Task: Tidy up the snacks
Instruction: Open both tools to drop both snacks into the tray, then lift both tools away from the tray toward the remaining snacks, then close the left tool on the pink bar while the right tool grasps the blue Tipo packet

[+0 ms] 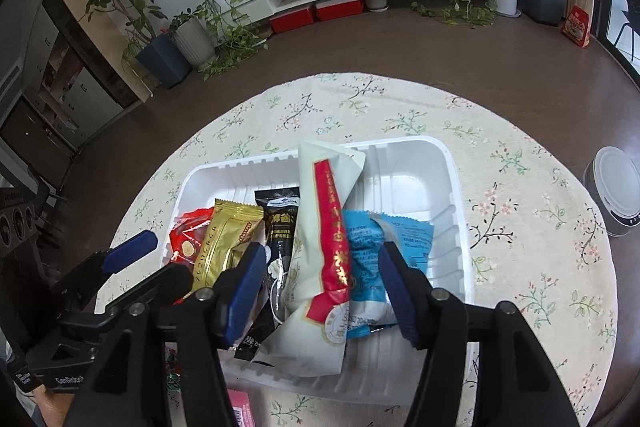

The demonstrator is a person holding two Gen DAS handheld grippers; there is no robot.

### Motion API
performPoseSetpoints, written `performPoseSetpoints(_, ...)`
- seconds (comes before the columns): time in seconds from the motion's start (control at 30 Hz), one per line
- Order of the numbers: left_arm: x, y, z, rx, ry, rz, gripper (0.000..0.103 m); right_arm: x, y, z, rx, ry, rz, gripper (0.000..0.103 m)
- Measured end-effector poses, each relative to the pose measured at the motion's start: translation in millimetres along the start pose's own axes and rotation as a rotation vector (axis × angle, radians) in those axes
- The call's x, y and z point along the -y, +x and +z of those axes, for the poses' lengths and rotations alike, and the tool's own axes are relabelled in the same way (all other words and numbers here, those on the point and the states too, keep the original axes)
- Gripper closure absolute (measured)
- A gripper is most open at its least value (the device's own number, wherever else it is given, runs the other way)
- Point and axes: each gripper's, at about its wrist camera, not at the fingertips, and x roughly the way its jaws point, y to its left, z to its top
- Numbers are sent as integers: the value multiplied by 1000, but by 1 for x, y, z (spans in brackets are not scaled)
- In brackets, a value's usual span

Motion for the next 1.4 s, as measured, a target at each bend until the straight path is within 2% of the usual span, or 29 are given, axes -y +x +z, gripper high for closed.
performPoseSetpoints(0.1,2,-16,-3,34,-5,-1,3,0,-10,-2,19,8,20,38)
performPoseSetpoints(0.4,-6,-77,-40,103,-22,27,1,2,-47,-20,62,-5,48,35)
performPoseSetpoints(0.63,-8,-100,-94,63,0,63,1,1,-81,-56,75,-37,74,33)
performPoseSetpoints(0.9,-6,-112,-147,17,9,71,1,0,-107,-117,62,-59,96,33)
performPoseSetpoints(1.03,11,-113,-169,-5,7,57,1,6,-119,-142,77,-60,37,33)
performPoseSetpoints(1.13,27,-104,-178,-46,-17,59,1,21,-124,-158,67,6,-17,33)
performPoseSetpoints(1.27,48,-83,-174,-91,-31,75,1,31,-122,-172,48,29,-105,32)
performPoseSetpoints(1.3,53,-77,-171,-99,-28,82,1,32,-118,-174,36,30,-118,27)
performPoseSetpoints(1.4,65,-60,-160,-129,-2,128,1,39,-103,-179,-7,57,-134,27)
